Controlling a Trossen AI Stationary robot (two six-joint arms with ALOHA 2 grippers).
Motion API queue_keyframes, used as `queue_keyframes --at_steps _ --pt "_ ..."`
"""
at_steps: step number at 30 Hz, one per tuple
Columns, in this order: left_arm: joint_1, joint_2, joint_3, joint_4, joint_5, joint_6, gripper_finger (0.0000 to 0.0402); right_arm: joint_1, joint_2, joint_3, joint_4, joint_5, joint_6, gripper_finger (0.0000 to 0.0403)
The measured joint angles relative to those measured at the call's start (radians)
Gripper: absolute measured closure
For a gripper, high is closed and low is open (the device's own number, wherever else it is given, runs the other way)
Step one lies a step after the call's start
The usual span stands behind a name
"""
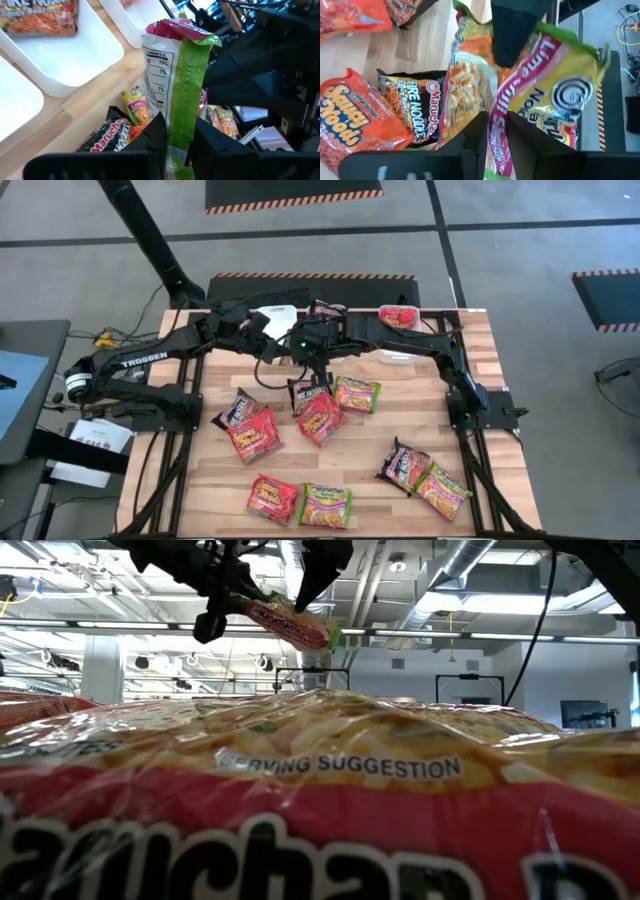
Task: Sort Maruchan noodles
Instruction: Put the green noodle pack into the left white bin
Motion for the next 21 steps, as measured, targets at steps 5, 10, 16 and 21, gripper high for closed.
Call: queue_keyframes --at_steps 5,10,16,21 --pt "0.056 -0.049 0.0 -0.015 0.005 0.027 0.0368 -0.037 -0.063 -0.004 -0.047 0.006 0.0 0.03" --pt "0.127 -0.089 0.0 -0.008 -0.005 0.087 0.0366 -0.085 -0.147 -0.002 -0.089 0.032 0.002 0.03" --pt "0.211 -0.106 0.001 0.01 -0.057 0.25 0.0365 -0.143 -0.262 -0.002 -0.11 0.035 0.009 0.03" --pt "0.26 -0.087 0.001 0.012 -0.08 0.359 0.0364 -0.189 -0.346 -0.002 -0.123 0.035 0.022 0.03"
